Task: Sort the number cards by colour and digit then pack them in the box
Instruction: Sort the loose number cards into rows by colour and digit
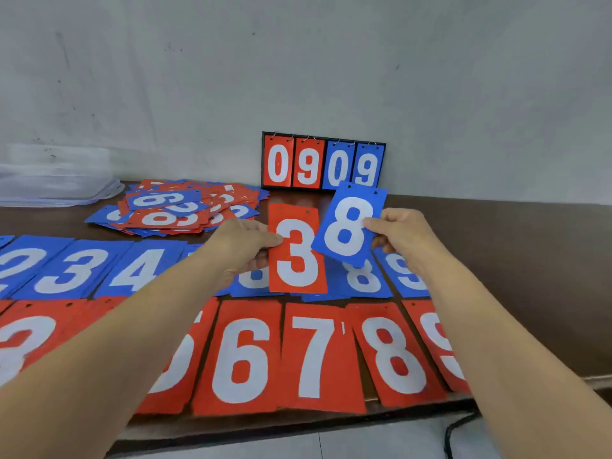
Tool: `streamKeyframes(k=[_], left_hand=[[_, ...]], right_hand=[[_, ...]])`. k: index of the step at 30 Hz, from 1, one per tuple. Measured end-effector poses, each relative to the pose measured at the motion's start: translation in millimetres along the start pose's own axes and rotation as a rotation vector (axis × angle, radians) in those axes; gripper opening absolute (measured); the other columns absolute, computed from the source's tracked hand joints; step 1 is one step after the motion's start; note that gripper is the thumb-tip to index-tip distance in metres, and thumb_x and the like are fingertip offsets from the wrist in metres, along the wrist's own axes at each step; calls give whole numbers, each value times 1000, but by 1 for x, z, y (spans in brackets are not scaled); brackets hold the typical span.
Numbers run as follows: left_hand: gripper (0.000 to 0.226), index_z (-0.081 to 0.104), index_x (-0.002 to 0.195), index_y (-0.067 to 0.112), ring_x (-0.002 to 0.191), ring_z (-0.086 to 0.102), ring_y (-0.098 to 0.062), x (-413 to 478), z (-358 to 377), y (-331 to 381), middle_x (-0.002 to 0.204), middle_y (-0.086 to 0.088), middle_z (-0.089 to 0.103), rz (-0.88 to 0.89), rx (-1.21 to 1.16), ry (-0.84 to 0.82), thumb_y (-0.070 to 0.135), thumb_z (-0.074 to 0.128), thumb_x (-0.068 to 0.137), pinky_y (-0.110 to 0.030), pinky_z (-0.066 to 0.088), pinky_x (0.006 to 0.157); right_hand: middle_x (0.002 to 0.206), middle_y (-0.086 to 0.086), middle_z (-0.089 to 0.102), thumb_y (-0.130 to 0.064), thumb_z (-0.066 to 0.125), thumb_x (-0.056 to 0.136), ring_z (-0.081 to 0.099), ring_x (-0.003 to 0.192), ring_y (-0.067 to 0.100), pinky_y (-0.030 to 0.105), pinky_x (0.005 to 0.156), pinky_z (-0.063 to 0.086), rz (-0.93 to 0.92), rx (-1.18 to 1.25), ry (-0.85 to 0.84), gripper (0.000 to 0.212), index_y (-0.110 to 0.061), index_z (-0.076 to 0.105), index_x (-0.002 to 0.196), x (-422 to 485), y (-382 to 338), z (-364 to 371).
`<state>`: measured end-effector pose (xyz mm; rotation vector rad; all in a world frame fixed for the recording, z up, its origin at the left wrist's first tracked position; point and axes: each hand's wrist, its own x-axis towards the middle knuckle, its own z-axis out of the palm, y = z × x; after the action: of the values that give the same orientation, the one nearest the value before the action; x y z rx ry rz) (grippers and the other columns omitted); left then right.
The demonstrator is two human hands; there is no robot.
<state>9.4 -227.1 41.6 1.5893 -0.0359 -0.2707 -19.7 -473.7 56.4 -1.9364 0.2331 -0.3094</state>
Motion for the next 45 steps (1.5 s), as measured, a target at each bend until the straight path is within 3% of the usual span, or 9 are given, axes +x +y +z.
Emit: streamKeyframes(k=[6, 10, 13, 16, 28, 33, 38, 42, 45], left_hand=[[10, 65, 78, 7, 68, 70, -11, -36, 52, -20, 80, -5, 74, -58, 61, 45, 8, 69, 87, -20, 58, 65], [10, 65, 80, 8, 54, 63, -2, -62, 73, -25, 69, 5, 70, -22, 245, 112, 14, 71, 86, -13, 49, 50], [12, 69, 95, 10, 73, 70, -9, -76, 93, -29, 89, -1, 74, -7, 276, 109, 16, 72, 85, -17, 54, 61], [10, 66, 93, 18, 75, 65, -5, -85, 113, -36, 88, 6, 70, 11, 369, 132, 20, 72, 85, -11, 51, 54], [36, 59, 120, 21, 87, 67, -5, -101, 141, -56, 78, 12, 72, 98, 734, 216, 35, 68, 88, -39, 50, 98], [38, 60, 125, 17, 95, 65, -6, -103, 143, -51, 108, 7, 70, 54, 701, 177, 34, 65, 91, -23, 54, 85], [34, 62, 122, 13, 68, 50, 3, -105, 134, -33, 103, 10, 63, 34, 443, 227, 23, 67, 90, -6, 42, 49], [42, 58, 129, 13, 82, 54, -2, -104, 115, -24, 127, 1, 61, 38, 428, 304, 23, 67, 90, -8, 42, 60], [44, 57, 131, 12, 97, 52, -9, -103, 103, -22, 134, -4, 57, 47, 434, 330, 24, 67, 89, -16, 40, 71]], right_hand=[[75, 0, 69, -17, 68, 88, 59, 49, 4, 20, 49, 39, 22, -64, 32, 18, -10, 58, 75, 9, 36, -55], [80, 6, 70, -17, 69, 87, 61, 57, 10, 22, 52, 39, 21, -71, -15, 19, -10, 57, 74, 18, 45, -59], [77, 8, 67, -17, 69, 87, 60, 54, 9, 22, 51, 39, 16, -93, -49, 18, -7, 56, 79, 20, 48, -59], [73, 5, 67, -17, 68, 88, 60, 53, 8, 20, 49, 39, 16, -119, -117, 15, -8, 57, 83, 19, 51, -57], [84, 1, 70, -17, 67, 89, 66, 67, 8, 13, 42, 41, 23, -171, -233, 28, -9, 49, 70, 21, 62, -40], [81, -2, 68, -18, 67, 90, 66, 65, 7, 10, 40, 40, 29, -156, -252, 27, -8, 49, 72, 24, 66, -38], [75, 8, 66, -13, 68, 88, 58, 55, 11, 13, 40, 41, 63, -136, -239, 23, -4, 52, 74, 33, 76, -33], [68, 10, 53, -20, 74, 83, 50, 58, 18, 32, 57, 44, -27, -456, -152, 28, -8, 50, 71, 40, 84, -21], [67, 3, 57, -33, 74, 81, 55, 62, 18, 31, 55, 44, -42, -669, -76, 29, -12, 56, 73, 36, 80, -17]])
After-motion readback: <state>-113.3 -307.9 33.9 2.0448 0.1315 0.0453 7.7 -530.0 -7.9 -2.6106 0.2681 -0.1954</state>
